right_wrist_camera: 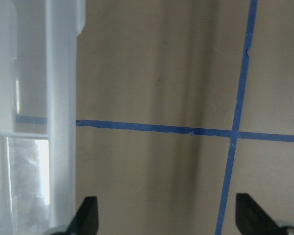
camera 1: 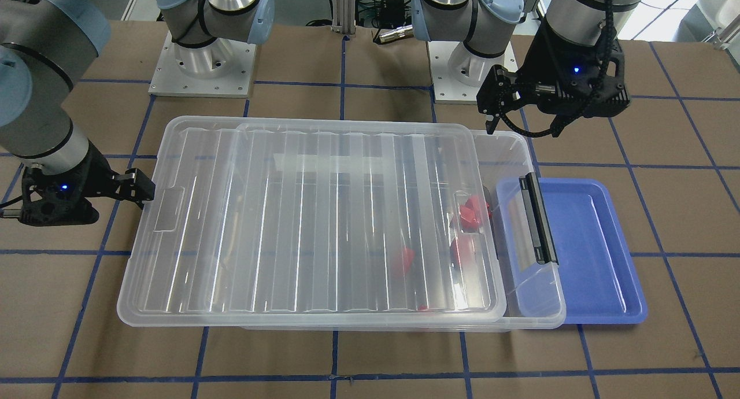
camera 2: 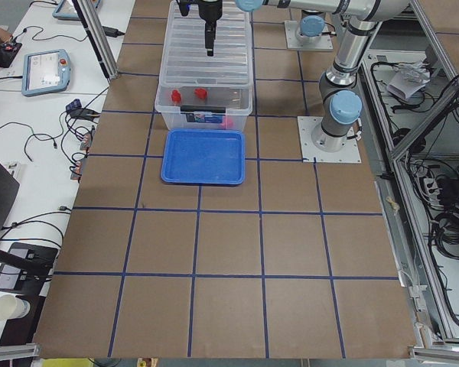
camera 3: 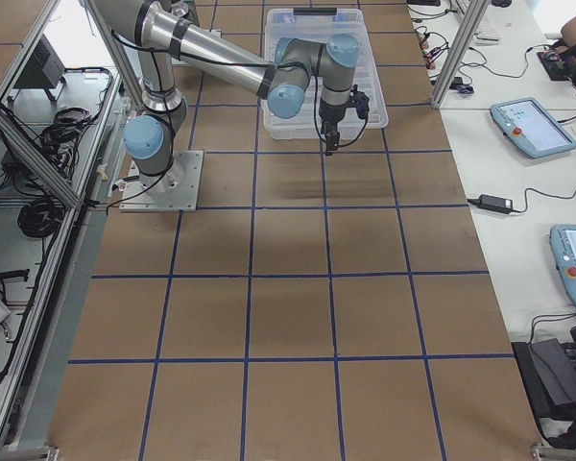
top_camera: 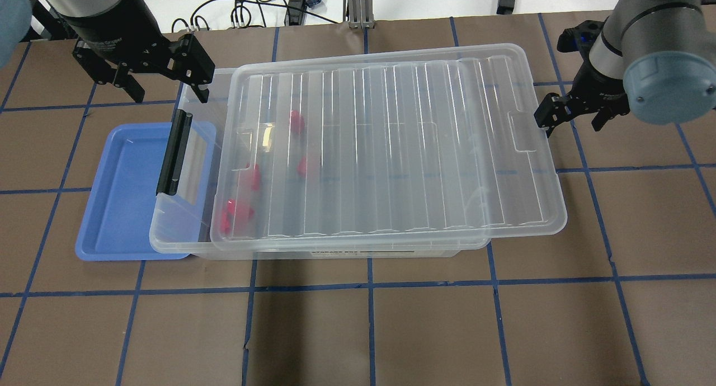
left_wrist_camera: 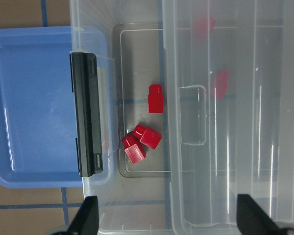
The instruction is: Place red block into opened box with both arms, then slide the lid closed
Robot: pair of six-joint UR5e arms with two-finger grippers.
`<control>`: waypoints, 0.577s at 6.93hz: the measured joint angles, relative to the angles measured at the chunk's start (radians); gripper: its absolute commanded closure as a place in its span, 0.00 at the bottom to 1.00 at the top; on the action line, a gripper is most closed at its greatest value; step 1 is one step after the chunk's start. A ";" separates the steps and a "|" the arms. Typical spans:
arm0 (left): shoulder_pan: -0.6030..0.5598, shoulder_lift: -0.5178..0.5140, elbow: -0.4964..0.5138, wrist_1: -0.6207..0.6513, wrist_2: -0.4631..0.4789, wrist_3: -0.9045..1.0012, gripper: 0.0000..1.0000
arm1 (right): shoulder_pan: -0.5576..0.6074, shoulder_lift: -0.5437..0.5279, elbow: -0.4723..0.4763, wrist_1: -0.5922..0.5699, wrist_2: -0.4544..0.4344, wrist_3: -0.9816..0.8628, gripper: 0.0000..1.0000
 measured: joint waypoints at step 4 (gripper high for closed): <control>0.000 0.009 -0.003 0.009 0.002 0.004 0.00 | 0.099 0.001 -0.003 -0.012 0.005 0.112 0.00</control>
